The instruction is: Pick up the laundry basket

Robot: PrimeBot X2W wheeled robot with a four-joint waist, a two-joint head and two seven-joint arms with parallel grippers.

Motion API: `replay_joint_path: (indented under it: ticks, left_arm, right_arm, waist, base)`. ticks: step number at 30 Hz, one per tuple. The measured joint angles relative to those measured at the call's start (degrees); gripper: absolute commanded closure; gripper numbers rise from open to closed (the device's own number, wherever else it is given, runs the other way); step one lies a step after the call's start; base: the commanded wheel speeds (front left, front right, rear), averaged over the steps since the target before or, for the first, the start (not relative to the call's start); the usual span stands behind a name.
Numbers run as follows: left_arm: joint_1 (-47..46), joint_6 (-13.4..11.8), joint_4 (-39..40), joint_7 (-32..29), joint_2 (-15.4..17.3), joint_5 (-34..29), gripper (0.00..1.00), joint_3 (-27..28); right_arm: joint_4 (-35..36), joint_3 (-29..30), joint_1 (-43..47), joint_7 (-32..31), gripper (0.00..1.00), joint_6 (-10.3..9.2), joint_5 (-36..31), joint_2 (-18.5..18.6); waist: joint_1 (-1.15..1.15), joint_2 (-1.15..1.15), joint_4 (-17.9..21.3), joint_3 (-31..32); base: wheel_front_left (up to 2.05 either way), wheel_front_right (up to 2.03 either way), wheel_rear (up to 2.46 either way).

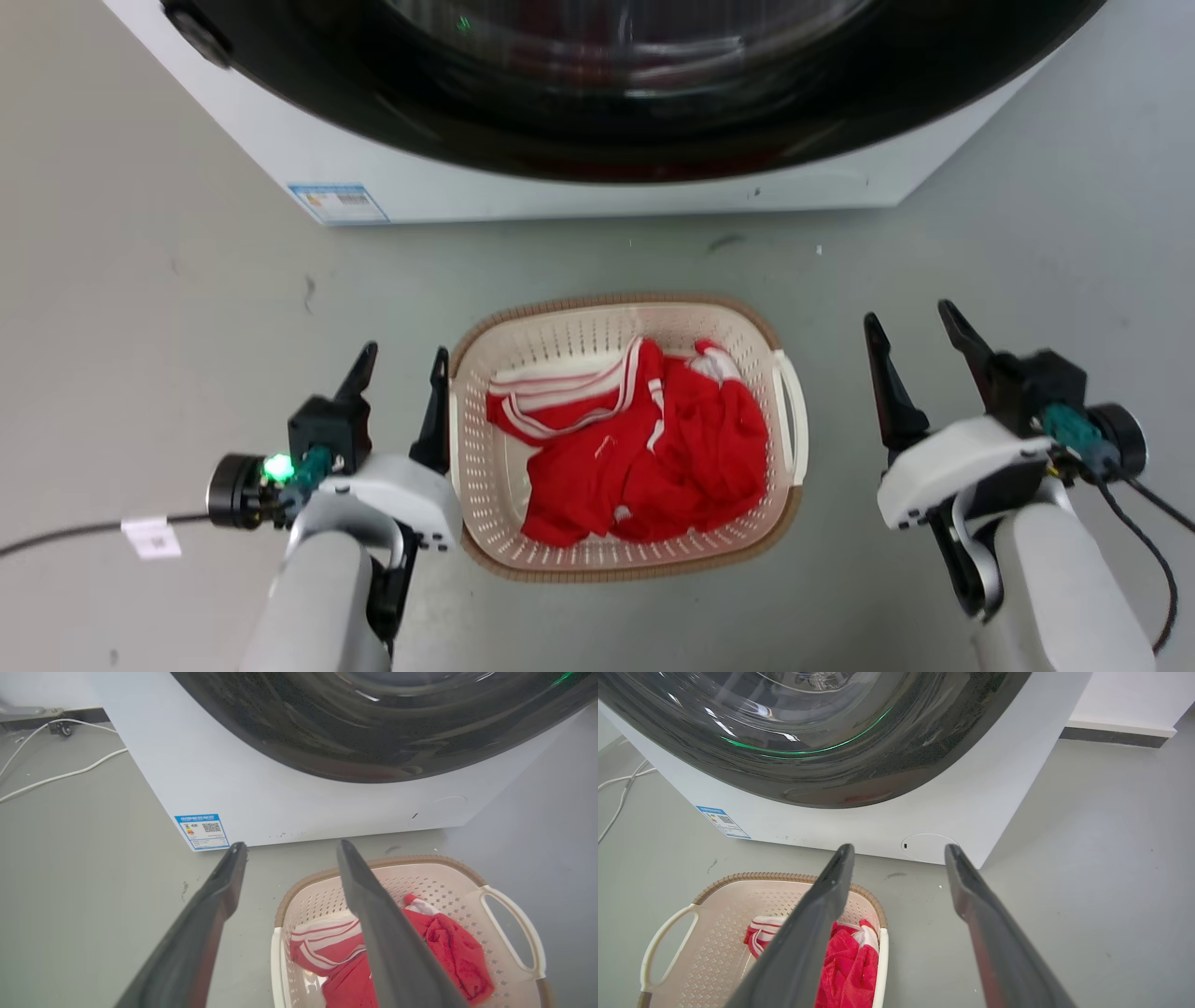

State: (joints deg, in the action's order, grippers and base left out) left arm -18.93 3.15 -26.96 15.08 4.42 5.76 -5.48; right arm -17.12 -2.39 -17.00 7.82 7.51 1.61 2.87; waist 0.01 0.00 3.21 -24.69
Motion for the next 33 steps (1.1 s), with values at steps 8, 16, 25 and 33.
replay_joint_path:
  ticks: [8, 16, 25, 33]
  left_arm:
    - [-12.7, 1.3, -15.6, -0.5, 2.5, -2.5, 0.00, -2.4]
    - [-21.0, 3.5, -28.9, -5.1, 2.8, -2.7, 0.00, -6.5]
    - [-28.1, 4.3, -37.3, -10.4, 2.0, 1.5, 0.00, -12.5]
    - [-31.8, 4.3, -39.0, -15.4, 2.4, 9.4, 0.00, -20.2]
  right_arm:
    - [-12.9, -0.5, -9.9, -3.2, 0.00, 0.00, -0.6, 0.0]
    - [-25.8, -3.4, -19.2, -8.4, 0.00, -0.01, 1.1, 0.0]
    - [-38.1, -6.4, -27.9, -13.6, 0.00, 0.00, 3.1, 0.0]
    - [-45.6, -7.5, -33.5, -15.7, 0.00, 0.00, 3.3, 0.0]
  waist:
    - [0.00, 0.00, 0.2, -8.9]
    - [0.00, 0.00, -0.3, -15.1]
    - [0.00, 0.00, -1.4, -19.8]
    - [0.00, 0.00, -2.0, -22.3]
  base:
    - [0.00, 0.00, 0.00]
    - [0.00, 0.00, 0.00]
    - [0.00, 0.00, 0.00]
    - [0.00, 0.00, 0.00]
